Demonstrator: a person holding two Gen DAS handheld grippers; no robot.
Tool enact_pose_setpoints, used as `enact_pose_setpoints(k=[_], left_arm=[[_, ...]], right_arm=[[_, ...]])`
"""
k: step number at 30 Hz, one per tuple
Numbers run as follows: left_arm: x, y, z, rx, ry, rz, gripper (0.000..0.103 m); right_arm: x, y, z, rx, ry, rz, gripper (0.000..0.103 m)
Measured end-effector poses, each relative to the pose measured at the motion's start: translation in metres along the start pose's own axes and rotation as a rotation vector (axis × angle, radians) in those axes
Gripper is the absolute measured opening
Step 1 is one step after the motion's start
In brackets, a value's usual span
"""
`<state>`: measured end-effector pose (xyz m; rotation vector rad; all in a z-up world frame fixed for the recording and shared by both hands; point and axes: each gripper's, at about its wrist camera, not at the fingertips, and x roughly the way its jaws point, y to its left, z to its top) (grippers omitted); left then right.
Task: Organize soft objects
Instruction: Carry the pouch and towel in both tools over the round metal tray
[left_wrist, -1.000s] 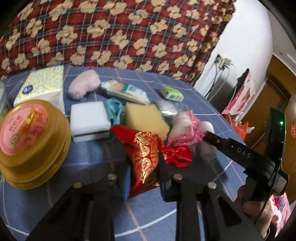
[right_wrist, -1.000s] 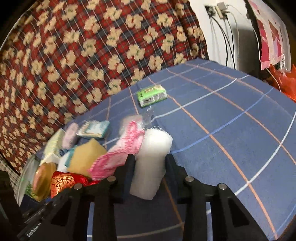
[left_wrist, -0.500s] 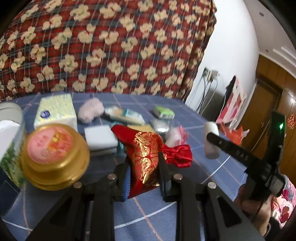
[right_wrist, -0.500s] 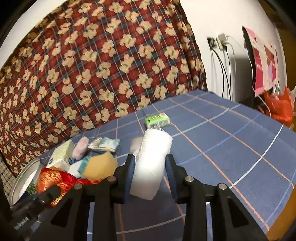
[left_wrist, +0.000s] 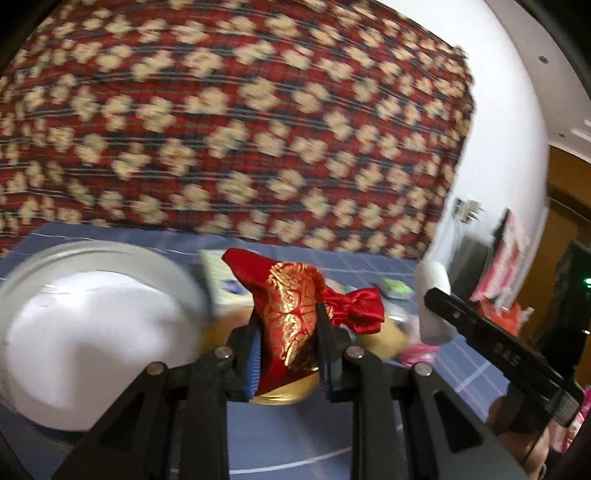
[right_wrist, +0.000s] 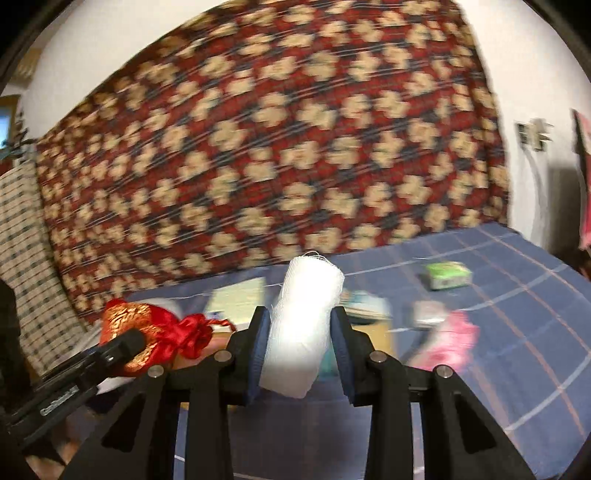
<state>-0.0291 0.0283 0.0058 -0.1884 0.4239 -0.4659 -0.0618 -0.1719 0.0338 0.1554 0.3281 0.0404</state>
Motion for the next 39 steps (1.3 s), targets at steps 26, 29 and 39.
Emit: enact_pose_setpoints(k=[26,29,39], left_arm=[[-0.04,0.171,-0.001,-0.208,-0.044,0.41,0.023],[-0.034,0.176,-0.004,-0.205,-0.018,0.409,0.023],[-0.022,0.179,-0.008,-0.169,0.04,0.466,0.024]], right_arm=[[0.124,0.2,-0.029,-0.239,0.18,0.309,0.037],[0.133,0.202,-0.033,-0.236,0.21,0.313,0.037],[0.151,0.202,-0.043,-0.22,0.294,0.372,0.038]])
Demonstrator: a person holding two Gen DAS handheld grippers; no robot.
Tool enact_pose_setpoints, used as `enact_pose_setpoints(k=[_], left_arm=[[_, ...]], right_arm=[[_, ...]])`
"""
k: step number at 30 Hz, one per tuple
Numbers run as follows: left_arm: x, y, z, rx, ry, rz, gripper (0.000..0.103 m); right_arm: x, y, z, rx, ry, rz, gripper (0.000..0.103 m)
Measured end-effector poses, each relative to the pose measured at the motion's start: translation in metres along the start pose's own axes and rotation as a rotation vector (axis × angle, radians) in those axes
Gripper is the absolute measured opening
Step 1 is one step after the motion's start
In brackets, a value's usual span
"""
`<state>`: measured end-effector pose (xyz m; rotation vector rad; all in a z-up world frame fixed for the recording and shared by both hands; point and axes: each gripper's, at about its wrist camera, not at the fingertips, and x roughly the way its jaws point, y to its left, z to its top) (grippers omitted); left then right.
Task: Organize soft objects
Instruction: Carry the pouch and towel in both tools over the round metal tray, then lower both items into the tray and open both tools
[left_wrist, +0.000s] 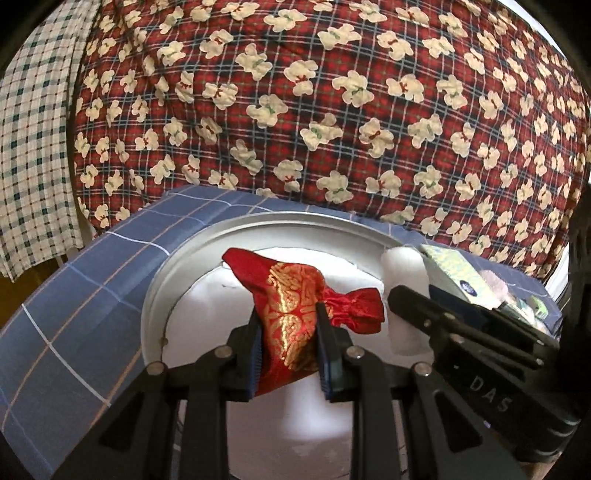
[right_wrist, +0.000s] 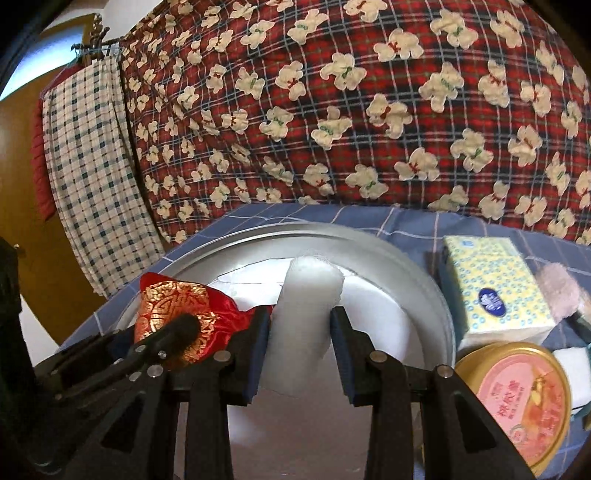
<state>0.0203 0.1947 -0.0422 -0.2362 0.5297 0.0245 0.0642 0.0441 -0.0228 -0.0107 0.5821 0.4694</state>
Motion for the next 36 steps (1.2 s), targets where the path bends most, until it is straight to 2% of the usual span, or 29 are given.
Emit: enact_pose_setpoints(k=[3,6,8,11,15,18,21,25,32,36], left_arm=[[0.001,-0.003,-0.001,0.023,0.005,0.02,0.029],[0.001,-0.005,0.0,0.031,0.003,0.04,0.053],[-0.001,-0.002,0.001,0.014,-0.011,0.083,0.079],[-0.01,0.007,0.004,-0.043,-0.054,0.127,0.096],[-0.029,0.009,0.008,-0.088,-0.147,0.15,0.098],[-0.036,0.0,0.007,-0.067,-0.185,0.174,0.098],[-0.036,-0.009,0.003,-0.049,-0.189,0.162,0.098],[-0.036,-0.021,-0.001,-0.024,-0.195,0.159,0.098],[-0.036,-0.041,-0.01,0.021,-0.211,0.179,0.098],[-0.042,-0.05,-0.012,0.042,-0.253,0.187,0.098]], right_arm=[[0.003,-0.003,-0.002,0.016,0.015,0.031,0.04],[0.0,-0.007,-0.001,0.029,0.0,0.037,0.042],[-0.005,-0.015,0.0,0.073,-0.021,0.055,0.053],[-0.02,-0.025,0.002,0.13,-0.094,0.07,0.075],[-0.041,-0.023,0.003,0.104,-0.2,0.024,0.076],[-0.051,-0.024,0.003,0.077,-0.251,-0.054,0.076],[-0.061,-0.028,0.004,0.061,-0.296,-0.132,0.076],[-0.065,-0.035,0.003,0.058,-0.307,-0.196,0.077],[-0.072,-0.041,-0.001,0.038,-0.308,-0.239,0.077],[-0.077,-0.047,-0.006,0.017,-0.31,-0.279,0.077]])
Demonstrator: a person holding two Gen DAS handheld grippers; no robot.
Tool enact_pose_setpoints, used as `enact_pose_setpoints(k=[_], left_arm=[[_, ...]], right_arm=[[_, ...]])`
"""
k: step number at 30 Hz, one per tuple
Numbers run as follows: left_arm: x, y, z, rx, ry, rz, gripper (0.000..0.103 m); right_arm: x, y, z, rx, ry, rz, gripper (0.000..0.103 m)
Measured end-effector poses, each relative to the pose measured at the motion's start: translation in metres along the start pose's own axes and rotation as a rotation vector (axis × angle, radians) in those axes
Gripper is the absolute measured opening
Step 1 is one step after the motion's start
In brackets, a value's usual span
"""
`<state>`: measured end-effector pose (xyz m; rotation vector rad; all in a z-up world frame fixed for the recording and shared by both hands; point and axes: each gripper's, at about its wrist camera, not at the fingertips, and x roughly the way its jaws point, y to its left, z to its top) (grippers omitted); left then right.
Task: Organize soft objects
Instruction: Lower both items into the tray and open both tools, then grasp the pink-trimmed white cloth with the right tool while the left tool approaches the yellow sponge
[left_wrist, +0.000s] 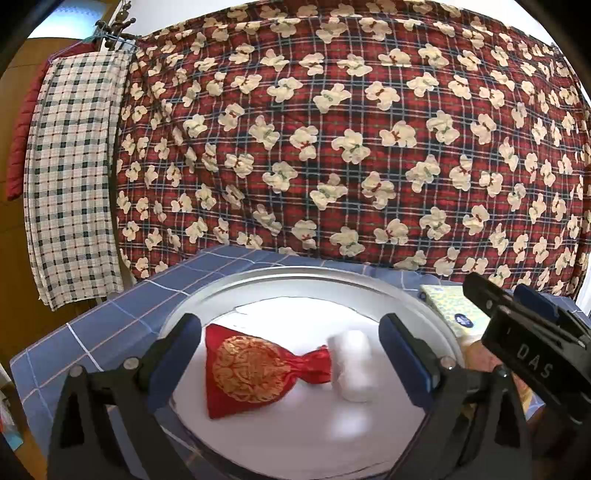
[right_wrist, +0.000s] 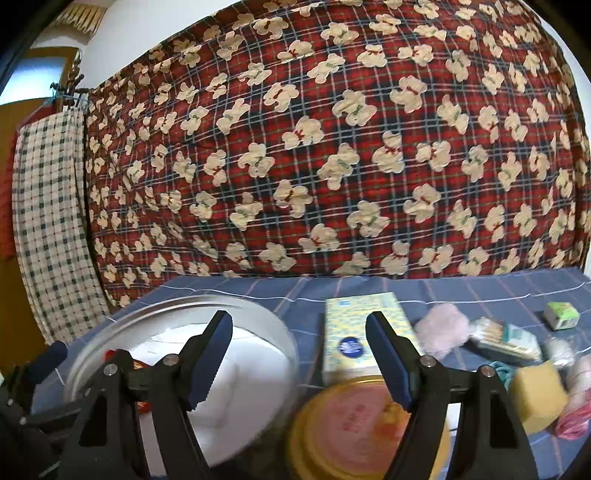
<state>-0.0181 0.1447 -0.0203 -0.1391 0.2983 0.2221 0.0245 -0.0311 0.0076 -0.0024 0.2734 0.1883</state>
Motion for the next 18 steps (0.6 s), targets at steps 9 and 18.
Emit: enact_pose_setpoints(k=[9,18], left_arm=[[-0.007,-0.025,-0.003,0.027,0.0,-0.043,0.1],[-0.017,-0.059,-0.008,0.073,-0.002,-0.096,0.102]], right_arm=[[-0.017,-0.032,-0.001,-0.03,-0.029,-0.092,0.077],[-0.032,-0.067,-0.003,-0.02,-0.035,-0.159,0.077]])
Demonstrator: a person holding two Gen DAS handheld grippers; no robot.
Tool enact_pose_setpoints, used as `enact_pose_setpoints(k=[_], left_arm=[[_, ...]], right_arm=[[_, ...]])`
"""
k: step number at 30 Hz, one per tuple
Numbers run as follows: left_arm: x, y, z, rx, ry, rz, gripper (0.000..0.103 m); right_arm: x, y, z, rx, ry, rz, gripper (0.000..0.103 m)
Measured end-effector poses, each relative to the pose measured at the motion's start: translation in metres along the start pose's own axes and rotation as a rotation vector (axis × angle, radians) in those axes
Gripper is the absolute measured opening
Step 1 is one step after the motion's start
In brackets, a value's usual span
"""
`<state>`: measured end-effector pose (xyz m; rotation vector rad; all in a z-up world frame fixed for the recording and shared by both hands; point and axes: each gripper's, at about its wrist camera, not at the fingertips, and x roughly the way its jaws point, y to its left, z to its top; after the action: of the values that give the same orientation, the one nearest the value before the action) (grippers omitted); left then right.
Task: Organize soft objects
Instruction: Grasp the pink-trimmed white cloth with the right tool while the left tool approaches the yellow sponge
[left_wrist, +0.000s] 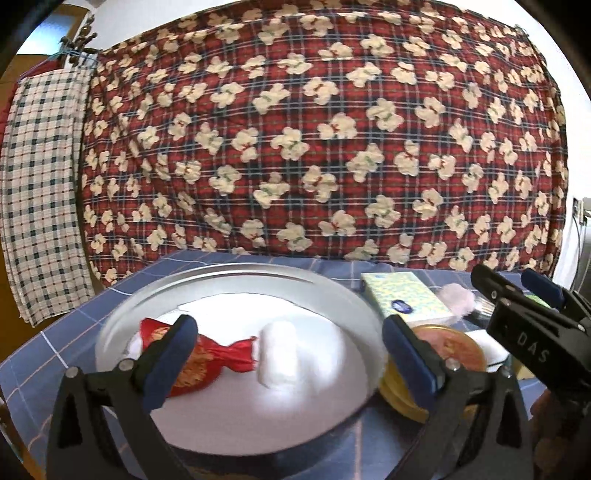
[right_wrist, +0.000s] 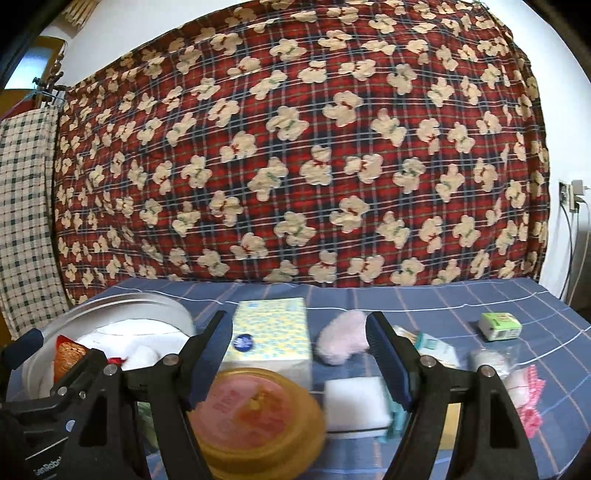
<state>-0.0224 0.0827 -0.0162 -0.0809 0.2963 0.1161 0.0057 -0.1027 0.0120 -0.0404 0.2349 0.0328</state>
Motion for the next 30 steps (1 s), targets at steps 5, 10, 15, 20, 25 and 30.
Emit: enact_pose_setpoints(k=[5,10,15,20,25,30], left_arm=[[-0.003,-0.023,-0.001,0.031,0.0,-0.039,0.102],[-0.006,-0.044,-0.002,0.054,0.005,-0.087,0.102],[-0.011,-0.068,-0.004,0.082,0.008,-0.139,0.102],[-0.014,-0.09,-0.005,0.111,0.013,-0.177,0.103],[-0.019,-0.109,-0.007,0.144,0.012,-0.212,0.103],[-0.021,-0.131,-0.009,0.191,0.017,-0.257,0.103]], right_arm=[[-0.007,-0.027,-0.002,0.01,-0.002,-0.052,0.077],[-0.013,-0.061,-0.006,0.044,0.003,-0.122,0.077],[-0.019,-0.089,-0.011,0.083,0.012,-0.167,0.077],[-0.027,-0.114,-0.012,0.12,0.02,-0.211,0.077],[-0.034,-0.148,-0.017,0.168,0.064,-0.272,0.077],[-0.037,-0.192,-0.024,0.255,0.155,-0.335,0.077]])
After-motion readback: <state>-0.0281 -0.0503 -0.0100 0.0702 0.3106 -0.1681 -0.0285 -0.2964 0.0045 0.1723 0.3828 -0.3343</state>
